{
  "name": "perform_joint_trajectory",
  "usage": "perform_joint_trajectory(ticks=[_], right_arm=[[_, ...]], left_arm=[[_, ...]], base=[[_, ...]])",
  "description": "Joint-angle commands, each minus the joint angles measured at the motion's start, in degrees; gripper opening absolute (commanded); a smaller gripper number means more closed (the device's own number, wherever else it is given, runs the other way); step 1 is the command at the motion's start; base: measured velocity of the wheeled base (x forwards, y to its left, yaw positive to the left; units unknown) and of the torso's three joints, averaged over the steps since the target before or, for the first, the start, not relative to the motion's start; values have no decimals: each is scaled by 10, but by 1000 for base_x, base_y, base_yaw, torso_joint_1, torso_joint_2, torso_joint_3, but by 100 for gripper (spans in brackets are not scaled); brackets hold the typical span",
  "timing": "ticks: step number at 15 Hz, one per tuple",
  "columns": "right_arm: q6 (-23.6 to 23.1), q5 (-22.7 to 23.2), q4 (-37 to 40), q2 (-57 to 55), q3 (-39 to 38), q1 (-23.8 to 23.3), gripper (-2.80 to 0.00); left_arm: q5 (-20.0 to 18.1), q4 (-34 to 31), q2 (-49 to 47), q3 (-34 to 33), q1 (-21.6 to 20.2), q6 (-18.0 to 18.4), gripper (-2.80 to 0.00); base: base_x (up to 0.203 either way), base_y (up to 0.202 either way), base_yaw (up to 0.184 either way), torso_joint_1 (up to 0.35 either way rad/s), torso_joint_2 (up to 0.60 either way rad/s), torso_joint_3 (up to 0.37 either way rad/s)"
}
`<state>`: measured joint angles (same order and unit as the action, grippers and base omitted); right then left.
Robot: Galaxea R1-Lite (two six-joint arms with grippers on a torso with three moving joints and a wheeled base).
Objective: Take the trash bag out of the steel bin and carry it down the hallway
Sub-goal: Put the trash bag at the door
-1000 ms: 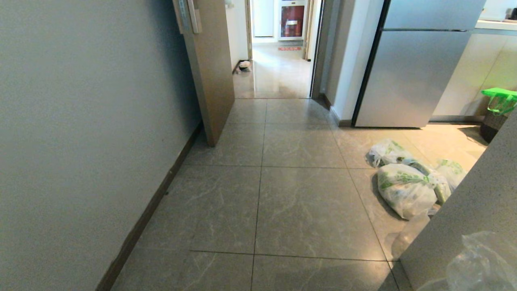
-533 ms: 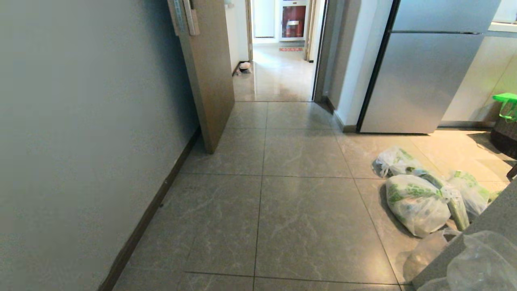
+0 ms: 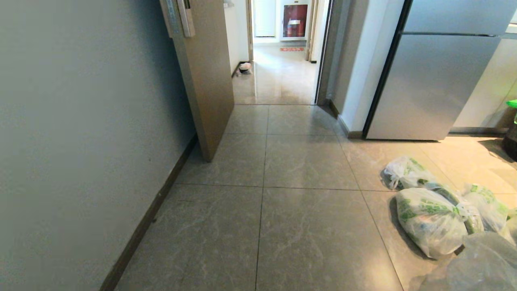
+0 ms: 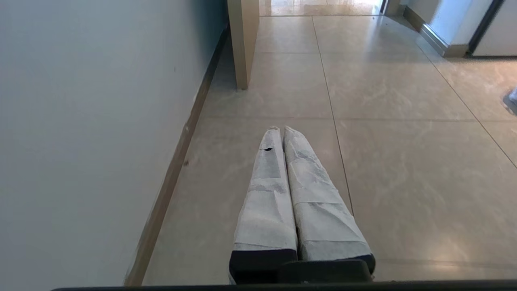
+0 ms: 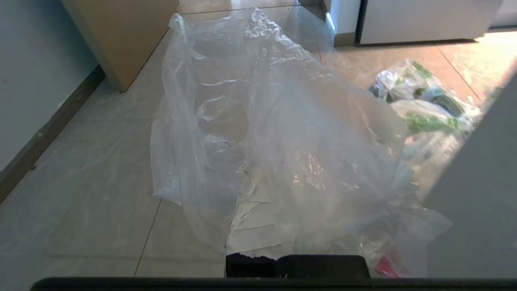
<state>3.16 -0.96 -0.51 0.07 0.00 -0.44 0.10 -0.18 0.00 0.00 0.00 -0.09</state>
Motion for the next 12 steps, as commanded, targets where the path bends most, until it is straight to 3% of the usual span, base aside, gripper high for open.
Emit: perform_joint_trajectory(ticks=[1,12], right_arm=[[0,0,0,0,-1,0,-280],[0,0,0,0,-1,1,-280]], left_arm=[[0,0,0,0,0,0,-280],[0,0,0,0,0,0,-280]], base=[[189,0,0,-1,6,1],[192,0,1,2,2,4]])
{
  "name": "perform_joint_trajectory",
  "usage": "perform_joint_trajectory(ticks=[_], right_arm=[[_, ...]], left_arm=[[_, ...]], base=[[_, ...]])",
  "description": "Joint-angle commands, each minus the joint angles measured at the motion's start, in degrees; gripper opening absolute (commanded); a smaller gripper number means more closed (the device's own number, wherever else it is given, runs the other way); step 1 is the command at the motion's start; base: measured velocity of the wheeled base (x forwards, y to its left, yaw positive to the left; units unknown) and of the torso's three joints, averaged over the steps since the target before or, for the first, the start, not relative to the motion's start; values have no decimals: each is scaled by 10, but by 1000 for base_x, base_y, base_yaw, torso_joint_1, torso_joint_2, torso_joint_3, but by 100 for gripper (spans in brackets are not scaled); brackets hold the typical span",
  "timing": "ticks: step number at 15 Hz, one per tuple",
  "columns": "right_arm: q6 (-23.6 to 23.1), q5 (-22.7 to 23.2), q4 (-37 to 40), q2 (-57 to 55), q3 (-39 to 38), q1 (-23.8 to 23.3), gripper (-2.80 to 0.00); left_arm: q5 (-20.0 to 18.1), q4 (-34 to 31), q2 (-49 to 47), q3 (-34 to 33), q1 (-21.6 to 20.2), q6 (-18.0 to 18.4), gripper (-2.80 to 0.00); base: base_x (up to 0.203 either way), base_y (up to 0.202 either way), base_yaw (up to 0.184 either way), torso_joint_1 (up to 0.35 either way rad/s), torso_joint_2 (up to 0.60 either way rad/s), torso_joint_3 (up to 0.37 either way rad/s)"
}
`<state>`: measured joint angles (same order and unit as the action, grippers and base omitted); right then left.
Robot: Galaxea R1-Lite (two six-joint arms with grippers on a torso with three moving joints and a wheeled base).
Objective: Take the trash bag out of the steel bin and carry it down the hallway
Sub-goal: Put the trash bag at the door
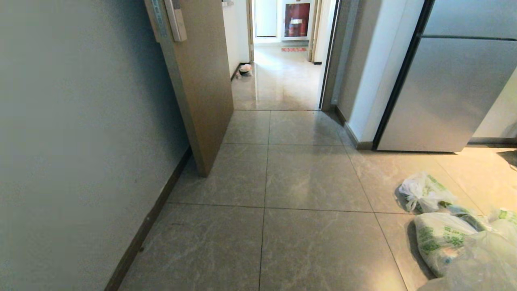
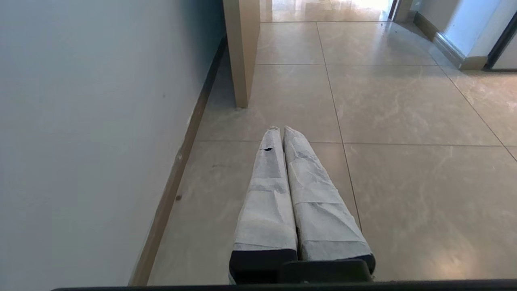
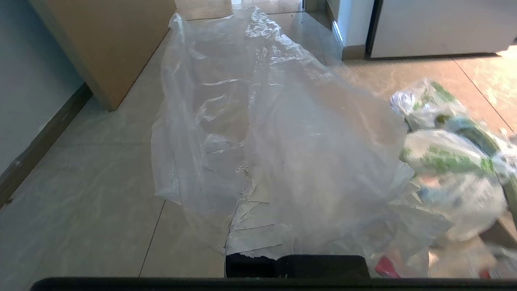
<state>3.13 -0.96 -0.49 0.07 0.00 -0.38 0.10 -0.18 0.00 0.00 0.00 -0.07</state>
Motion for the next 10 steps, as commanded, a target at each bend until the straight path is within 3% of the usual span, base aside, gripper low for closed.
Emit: perform_joint_trajectory(ticks=[1,10], right_arm=[[0,0,0,0,-1,0,-280],[0,0,0,0,-1,-1,-280]], left_arm=[[1,0,0,0,0,0,-280],[0,0,0,0,0,0,-280]], base=[[195,0,3,2,-2,3],[193,0,0,3,3,1]])
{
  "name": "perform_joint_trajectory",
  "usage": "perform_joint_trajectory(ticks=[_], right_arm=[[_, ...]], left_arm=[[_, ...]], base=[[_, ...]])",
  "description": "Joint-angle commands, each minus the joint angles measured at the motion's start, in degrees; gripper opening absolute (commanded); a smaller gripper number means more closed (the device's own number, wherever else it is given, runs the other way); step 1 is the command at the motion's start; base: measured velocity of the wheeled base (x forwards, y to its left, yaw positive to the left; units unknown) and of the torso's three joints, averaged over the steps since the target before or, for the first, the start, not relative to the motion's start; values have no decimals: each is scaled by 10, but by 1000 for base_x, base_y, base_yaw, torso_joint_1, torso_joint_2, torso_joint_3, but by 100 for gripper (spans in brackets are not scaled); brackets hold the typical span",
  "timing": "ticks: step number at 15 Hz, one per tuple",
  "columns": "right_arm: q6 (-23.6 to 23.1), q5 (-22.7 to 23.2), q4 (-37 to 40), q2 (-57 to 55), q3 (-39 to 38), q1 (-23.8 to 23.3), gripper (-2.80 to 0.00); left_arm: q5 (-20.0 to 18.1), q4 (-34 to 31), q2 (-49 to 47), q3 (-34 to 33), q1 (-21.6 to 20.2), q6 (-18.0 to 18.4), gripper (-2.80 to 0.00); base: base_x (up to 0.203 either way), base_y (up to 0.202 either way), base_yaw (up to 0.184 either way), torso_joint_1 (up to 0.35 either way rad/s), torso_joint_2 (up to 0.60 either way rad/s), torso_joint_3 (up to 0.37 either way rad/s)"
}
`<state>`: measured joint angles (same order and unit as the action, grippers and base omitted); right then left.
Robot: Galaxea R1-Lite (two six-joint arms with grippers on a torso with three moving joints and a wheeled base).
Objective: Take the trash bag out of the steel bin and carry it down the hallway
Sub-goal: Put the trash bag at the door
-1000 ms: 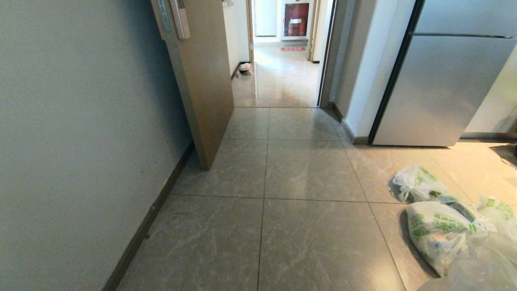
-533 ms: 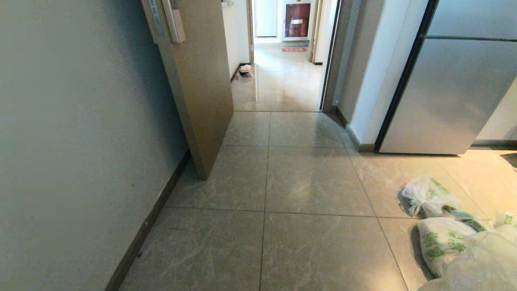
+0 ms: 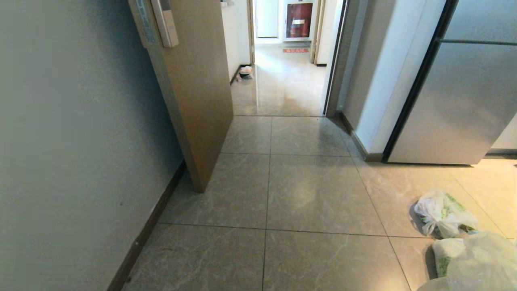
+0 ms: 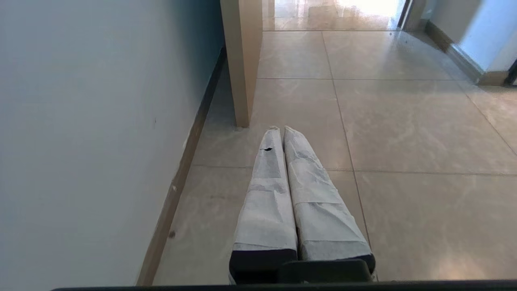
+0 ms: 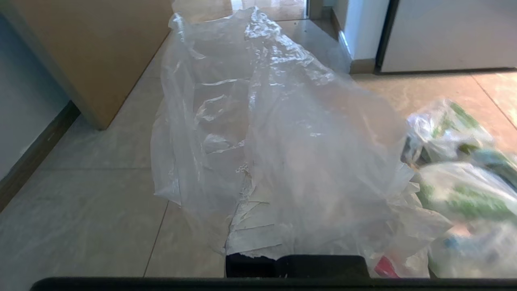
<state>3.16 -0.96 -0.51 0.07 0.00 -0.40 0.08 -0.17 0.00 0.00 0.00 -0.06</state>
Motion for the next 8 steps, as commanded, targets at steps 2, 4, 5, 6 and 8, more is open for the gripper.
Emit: perform_joint_trajectory(ticks=[2,4,5,6,8], right_arm=[[0,0,0,-1,-1,0,-280],[0,0,0,0,-1,0,-280],[0,0,0,0,-1,0,-280],[0,0,0,0,-1,0,-280],[0,0,0,0,-1,0,-280]], left_arm=[[0,0,0,0,0,0,-280],[1,0,0,0,0,0,-280],[0,0,0,0,0,0,-280],[0,0,0,0,0,0,-280],[1,0,0,0,0,0,-280]], base=[[191,0,2,-2,4,1],[192,0,0,1,9,0],[192,0,0,2,2,2],[190,0,3,-6,2,2],[192,0,1,2,2,4]])
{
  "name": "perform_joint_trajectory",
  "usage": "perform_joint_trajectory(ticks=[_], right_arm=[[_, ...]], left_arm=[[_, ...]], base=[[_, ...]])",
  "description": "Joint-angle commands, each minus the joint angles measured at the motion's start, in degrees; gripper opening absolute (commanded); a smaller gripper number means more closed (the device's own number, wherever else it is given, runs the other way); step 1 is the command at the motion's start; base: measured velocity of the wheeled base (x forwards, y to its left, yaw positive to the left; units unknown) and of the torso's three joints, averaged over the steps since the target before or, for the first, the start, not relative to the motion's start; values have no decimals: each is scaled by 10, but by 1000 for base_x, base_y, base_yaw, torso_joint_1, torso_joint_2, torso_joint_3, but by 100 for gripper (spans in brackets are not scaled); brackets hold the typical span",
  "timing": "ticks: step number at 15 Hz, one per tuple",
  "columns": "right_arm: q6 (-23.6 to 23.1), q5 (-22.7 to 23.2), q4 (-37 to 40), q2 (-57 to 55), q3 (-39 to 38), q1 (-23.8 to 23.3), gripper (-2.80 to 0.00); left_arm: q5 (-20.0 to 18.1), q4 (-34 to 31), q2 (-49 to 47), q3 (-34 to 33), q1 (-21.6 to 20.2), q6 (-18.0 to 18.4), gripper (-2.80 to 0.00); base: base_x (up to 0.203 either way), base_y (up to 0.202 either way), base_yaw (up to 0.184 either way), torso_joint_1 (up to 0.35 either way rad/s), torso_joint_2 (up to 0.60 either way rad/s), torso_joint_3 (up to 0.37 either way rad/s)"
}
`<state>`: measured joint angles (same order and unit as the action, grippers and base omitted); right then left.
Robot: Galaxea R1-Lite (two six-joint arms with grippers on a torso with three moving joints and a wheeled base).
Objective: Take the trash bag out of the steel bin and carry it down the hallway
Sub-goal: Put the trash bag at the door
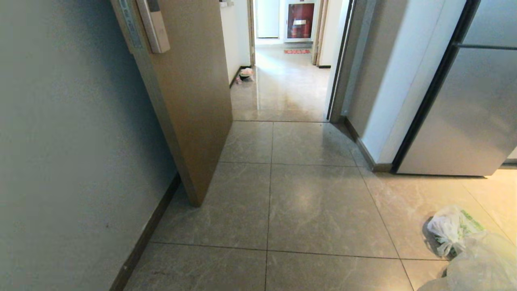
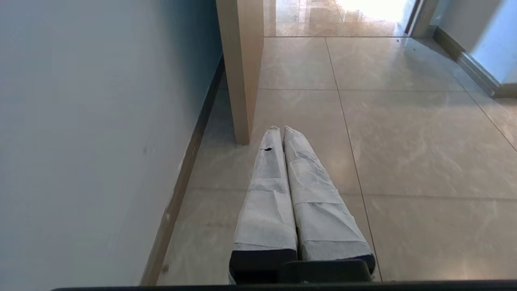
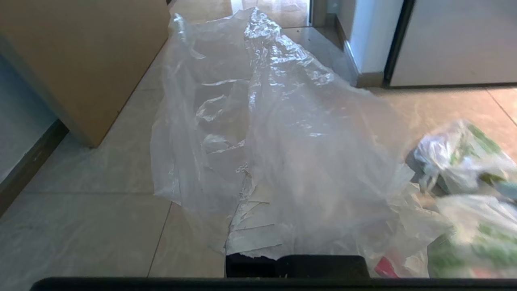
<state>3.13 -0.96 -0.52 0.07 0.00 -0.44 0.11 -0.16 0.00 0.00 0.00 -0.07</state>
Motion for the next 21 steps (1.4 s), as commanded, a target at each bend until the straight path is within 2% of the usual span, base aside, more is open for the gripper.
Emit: perform_joint_trajectory(ticks=[1,12,21], right_arm=[[0,0,0,0,-1,0,-280],[0,0,-1,0,-1,1,-280],[0,0,0,0,-1,1,-280]], left_arm=[[1,0,0,0,0,0,-280],[1,0,0,0,0,0,-280],[1,0,0,0,0,1,-280]], base=[[188,0,0,1,2,1],[190,0,0,1,3,3],[8,0,0,0,0,0]])
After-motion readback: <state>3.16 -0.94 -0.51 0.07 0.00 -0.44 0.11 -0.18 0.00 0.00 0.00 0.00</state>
